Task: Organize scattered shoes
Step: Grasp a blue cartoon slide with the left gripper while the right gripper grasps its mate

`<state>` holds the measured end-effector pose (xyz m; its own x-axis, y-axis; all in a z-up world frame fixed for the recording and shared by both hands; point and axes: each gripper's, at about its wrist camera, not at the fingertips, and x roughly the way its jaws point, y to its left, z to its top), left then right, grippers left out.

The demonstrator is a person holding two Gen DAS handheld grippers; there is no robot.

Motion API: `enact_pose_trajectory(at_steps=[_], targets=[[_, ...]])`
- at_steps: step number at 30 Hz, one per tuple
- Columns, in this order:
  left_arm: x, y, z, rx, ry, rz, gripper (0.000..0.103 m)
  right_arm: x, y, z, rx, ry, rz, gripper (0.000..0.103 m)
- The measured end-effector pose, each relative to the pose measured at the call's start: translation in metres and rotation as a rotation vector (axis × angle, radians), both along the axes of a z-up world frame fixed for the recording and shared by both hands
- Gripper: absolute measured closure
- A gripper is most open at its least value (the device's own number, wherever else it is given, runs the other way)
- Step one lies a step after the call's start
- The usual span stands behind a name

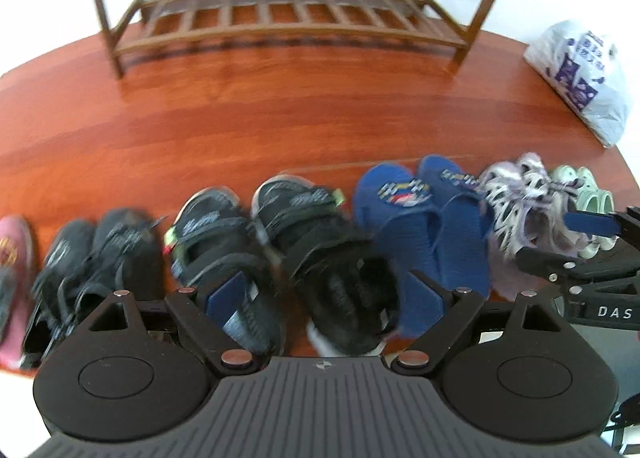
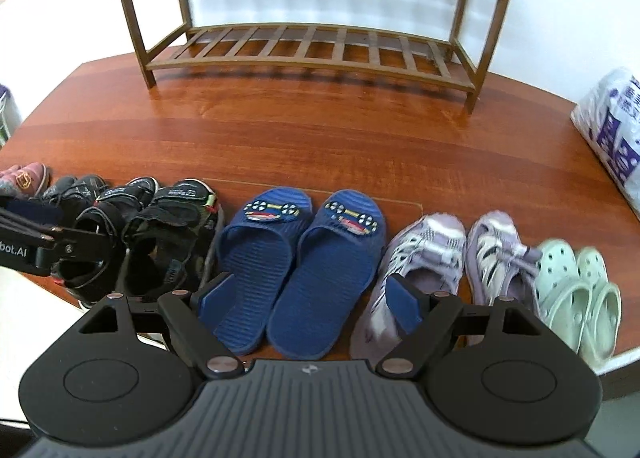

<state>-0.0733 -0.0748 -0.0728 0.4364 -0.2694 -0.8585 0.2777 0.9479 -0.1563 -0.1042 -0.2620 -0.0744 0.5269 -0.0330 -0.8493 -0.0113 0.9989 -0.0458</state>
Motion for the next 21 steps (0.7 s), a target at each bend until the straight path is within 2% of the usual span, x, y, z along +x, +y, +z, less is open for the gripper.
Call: enact_pose_trajectory(at_steps=[5,12,17,19,21], targets=[[0.025,-0.028,-0.012,-0.019,0.032,-0.060,0.015,0.021,-0.025,-0.006,0.013,0.022,0.082,0.017],[0.052,-0.062,-0.029,0.030,0.048,-0.078,0.017,0.051,-0.052,-0.020,-0.003,0.062,0.194,0.022],[0.068,-0.075,-0.052,0.046,0.089,-0.037,0.023,0.069,-0.063,-0.034,0.000,0.085,0.235,0.032],[0.073,-0.079,-0.060,0.059,0.109,-0.022,0.026,0.076,-0.064,-0.042,0.005,0.103,0.249,0.040],[0.076,-0.082,-0.067,0.065,0.119,-0.020,0.028,0.082,-0.064,-0.049,0.014,0.118,0.261,0.042]])
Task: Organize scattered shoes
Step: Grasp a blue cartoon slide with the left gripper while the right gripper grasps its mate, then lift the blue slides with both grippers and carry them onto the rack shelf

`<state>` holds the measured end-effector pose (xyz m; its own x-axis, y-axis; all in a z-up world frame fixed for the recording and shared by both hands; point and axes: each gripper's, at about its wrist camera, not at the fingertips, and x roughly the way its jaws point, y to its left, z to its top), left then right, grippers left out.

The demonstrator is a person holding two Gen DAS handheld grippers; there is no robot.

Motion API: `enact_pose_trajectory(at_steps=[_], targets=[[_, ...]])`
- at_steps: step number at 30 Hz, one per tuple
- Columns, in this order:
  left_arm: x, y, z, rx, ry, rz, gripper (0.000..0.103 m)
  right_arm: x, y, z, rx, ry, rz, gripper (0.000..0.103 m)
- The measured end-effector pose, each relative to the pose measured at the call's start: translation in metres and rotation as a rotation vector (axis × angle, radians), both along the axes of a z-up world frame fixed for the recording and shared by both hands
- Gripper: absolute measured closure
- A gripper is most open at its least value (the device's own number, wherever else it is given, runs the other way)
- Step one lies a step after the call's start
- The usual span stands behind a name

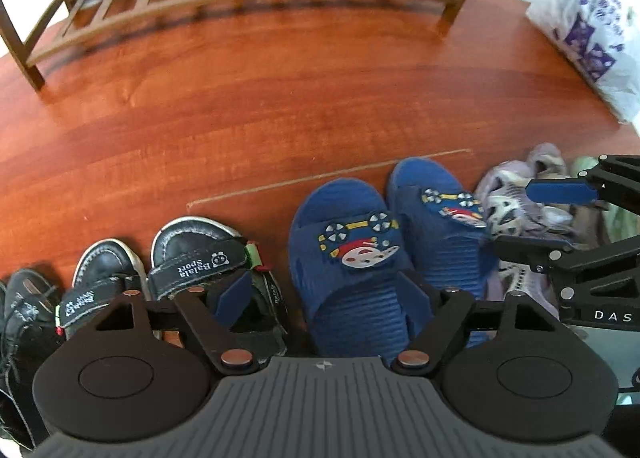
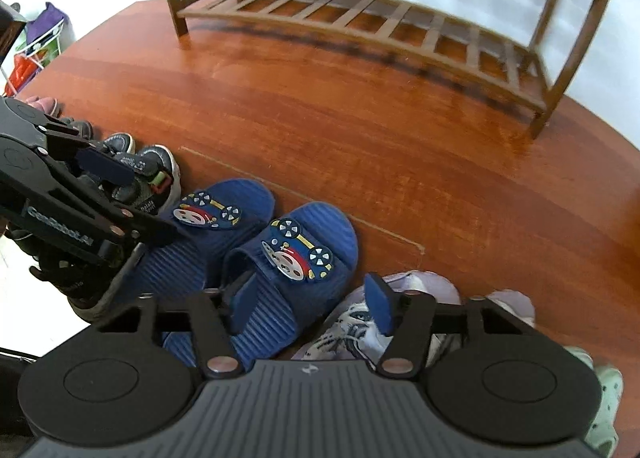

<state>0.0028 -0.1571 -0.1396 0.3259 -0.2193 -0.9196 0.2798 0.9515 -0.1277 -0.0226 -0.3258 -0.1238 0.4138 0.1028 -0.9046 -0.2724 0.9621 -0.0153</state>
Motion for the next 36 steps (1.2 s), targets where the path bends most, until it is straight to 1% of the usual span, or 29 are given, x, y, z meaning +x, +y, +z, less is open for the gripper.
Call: enact_pose_trajectory(at_steps=[3,4,6,10,13,17,19,23,29,32,34,36], targets=[[0.005,-0.006,-0.006,0.002,0.018,-0.017,0.033,0.008,0.003,-0.013,0.008,0.032,0.017,0.046],[0.007,-0.007,-0.008,0.003,0.029,-0.021,0.037,0.009,0.004,-0.016,0.007,0.039,0.018,0.047],[0.011,-0.008,-0.013,0.005,0.052,-0.030,0.038,0.012,0.006,-0.023,0.000,0.062,0.014,0.048],[0.016,-0.008,-0.020,-0.013,0.080,-0.046,0.038,0.016,0.007,-0.032,-0.012,0.095,-0.013,0.051],[0.021,-0.007,-0.029,-0.034,0.113,-0.061,0.039,0.019,0.008,-0.039,-0.023,0.120,-0.039,0.051],[0.029,-0.009,-0.036,-0.037,0.129,-0.081,0.040,0.025,0.011,-0.047,-0.036,0.146,-0.084,0.052],[0.034,-0.009,-0.036,-0.046,0.132,-0.079,0.040,0.027,0.009,-0.049,-0.040,0.143,-0.113,0.055],[0.047,-0.006,-0.037,-0.074,0.140,-0.050,0.042,0.036,0.001,-0.049,-0.027,0.133,-0.159,0.056],[0.065,-0.010,-0.041,-0.066,0.101,0.000,0.042,0.052,-0.005,-0.052,-0.037,0.096,-0.196,0.056],[0.070,-0.007,-0.046,-0.064,0.122,0.027,0.041,0.057,-0.008,-0.053,-0.028,0.090,-0.231,0.055],[0.070,-0.004,-0.051,-0.078,0.147,0.038,0.041,0.058,-0.009,-0.053,-0.025,0.089,-0.245,0.052],[0.069,-0.001,-0.050,-0.082,0.145,0.037,0.042,0.056,-0.011,-0.056,-0.027,0.098,-0.265,0.051]])
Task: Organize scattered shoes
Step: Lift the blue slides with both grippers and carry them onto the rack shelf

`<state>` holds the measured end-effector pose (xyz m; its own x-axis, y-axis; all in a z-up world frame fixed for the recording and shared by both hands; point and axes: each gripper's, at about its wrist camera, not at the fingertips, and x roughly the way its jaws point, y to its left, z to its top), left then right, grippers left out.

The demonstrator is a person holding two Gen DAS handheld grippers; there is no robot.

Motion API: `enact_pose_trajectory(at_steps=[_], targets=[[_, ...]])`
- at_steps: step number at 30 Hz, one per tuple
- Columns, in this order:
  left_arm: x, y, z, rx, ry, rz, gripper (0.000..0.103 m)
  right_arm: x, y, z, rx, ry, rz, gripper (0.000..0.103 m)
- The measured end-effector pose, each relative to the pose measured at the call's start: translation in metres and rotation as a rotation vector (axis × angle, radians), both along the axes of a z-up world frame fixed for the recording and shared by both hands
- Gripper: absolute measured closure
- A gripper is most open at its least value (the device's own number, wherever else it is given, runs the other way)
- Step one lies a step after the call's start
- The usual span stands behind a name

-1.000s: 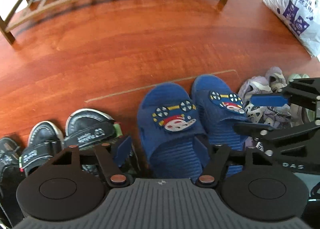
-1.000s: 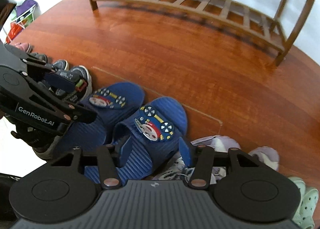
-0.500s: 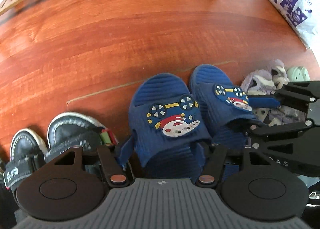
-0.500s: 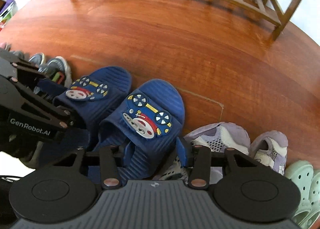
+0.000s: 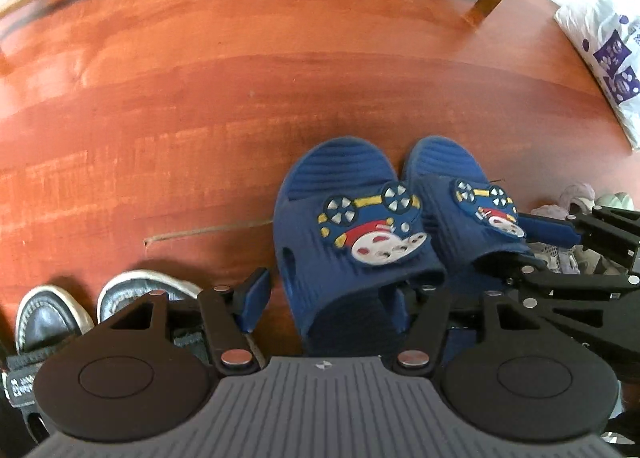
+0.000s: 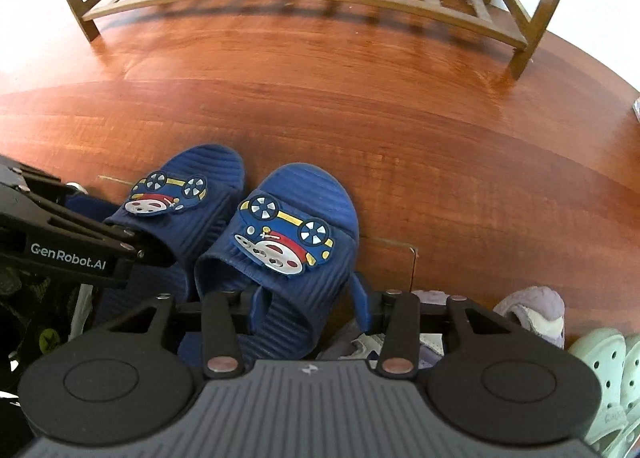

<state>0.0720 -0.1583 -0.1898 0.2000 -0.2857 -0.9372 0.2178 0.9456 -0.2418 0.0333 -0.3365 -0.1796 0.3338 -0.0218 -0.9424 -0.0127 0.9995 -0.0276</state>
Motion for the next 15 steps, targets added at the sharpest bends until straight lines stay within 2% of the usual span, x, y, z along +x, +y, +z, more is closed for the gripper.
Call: enact_pose_trajectory(at_steps=[3,4,5,6,7,10,15], targets=[[0.000,0.000,0.000,-0.013,-0.010,0.001,0.048,-0.002,-0.002,-0.004,0.009,0.007,-0.025,0.053],[0.000,0.000,0.000,-0.012,-0.015,0.003,0.058,-0.003,-0.003,-0.005,0.014,0.004,-0.031,0.060],[-0.001,-0.001,0.001,-0.008,-0.018,0.004,0.062,-0.002,-0.005,-0.006,0.023,0.006,-0.049,0.062],[0.000,0.001,0.001,-0.011,-0.019,0.009,0.064,-0.002,-0.006,-0.006,0.029,0.007,-0.064,0.073],[0.001,0.002,0.001,-0.014,-0.019,0.013,0.067,-0.002,-0.007,-0.006,0.028,-0.001,-0.073,0.076],[0.002,0.008,0.005,-0.057,-0.023,0.046,0.069,-0.005,-0.015,-0.001,0.046,-0.037,-0.095,0.082],[0.004,0.009,0.022,-0.095,-0.077,0.051,0.069,-0.006,-0.022,0.021,0.059,-0.096,-0.100,0.082]])
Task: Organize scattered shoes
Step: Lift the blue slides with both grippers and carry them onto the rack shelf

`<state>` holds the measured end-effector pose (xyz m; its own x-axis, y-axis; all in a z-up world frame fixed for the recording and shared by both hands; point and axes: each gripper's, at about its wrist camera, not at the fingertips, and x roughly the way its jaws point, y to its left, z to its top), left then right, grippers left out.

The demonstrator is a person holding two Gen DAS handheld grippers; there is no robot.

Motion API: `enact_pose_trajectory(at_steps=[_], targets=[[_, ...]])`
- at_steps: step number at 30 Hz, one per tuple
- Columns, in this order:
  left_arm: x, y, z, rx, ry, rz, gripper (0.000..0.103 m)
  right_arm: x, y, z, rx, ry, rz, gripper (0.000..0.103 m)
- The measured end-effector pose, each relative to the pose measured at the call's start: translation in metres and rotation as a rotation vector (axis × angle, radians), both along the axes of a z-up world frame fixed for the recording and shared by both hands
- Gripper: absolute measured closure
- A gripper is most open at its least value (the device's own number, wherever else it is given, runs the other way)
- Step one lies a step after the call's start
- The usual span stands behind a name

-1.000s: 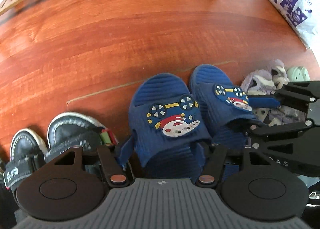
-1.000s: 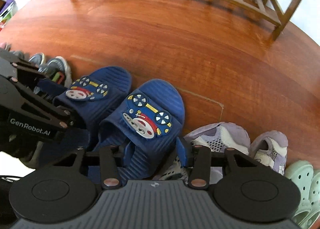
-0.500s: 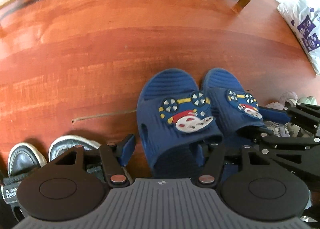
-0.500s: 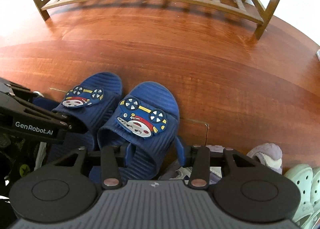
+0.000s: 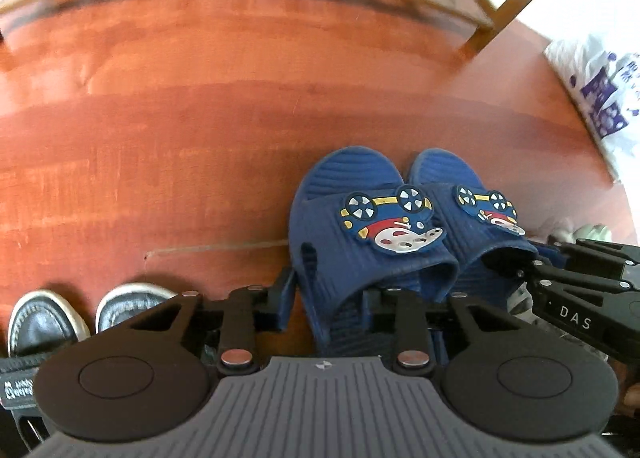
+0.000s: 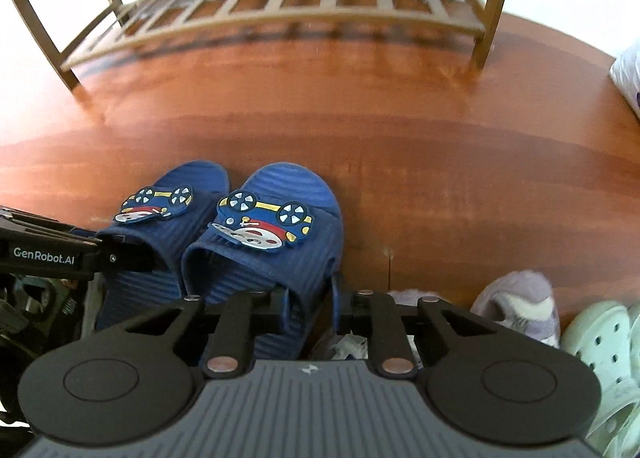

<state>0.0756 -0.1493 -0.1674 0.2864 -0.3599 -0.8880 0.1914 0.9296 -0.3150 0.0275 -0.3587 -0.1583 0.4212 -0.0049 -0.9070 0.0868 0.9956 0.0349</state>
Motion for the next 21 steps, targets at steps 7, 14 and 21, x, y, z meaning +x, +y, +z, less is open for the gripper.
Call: enact_pose_trajectory(at_steps=[7,14,21], targets=[[0.006,0.005,0.041,-0.039,-0.059,0.034,0.069,0.003,-0.004,0.038,0.002,-0.067,0.013,0.081],[0.012,0.020,0.087,0.005,-0.116,0.080,0.069,0.032,0.009,0.082,0.005,-0.108,0.083,0.081],[0.023,0.059,0.125,0.040,-0.156,0.134,0.068,0.068,0.041,0.109,0.024,-0.129,0.155,0.081]])
